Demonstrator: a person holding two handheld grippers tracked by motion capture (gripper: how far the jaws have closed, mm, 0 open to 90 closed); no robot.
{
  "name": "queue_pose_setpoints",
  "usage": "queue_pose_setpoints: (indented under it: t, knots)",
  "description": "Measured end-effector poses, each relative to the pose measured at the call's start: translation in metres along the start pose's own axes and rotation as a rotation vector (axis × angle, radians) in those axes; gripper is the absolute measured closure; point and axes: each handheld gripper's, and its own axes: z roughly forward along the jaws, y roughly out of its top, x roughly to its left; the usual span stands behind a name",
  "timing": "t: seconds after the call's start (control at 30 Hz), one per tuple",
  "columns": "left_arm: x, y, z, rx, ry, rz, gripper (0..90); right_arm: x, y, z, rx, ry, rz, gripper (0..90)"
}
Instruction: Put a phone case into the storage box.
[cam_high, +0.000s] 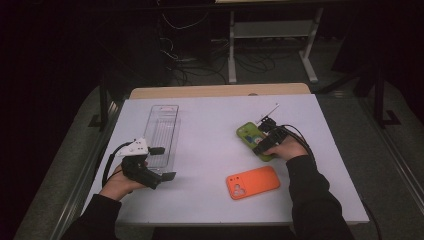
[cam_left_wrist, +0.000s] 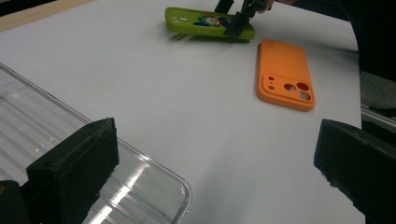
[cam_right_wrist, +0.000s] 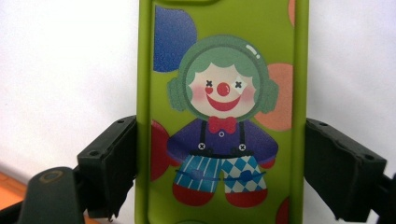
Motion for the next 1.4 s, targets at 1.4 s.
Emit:
queue_pose_setpoints:
  t: [1.4]
  knots:
    - [-0.006,0.082,0.077,-0.013,-0.110,0.080,0.0,0.005,-0.029,-0.061,-0.110,0.049,-0.120,15.4]
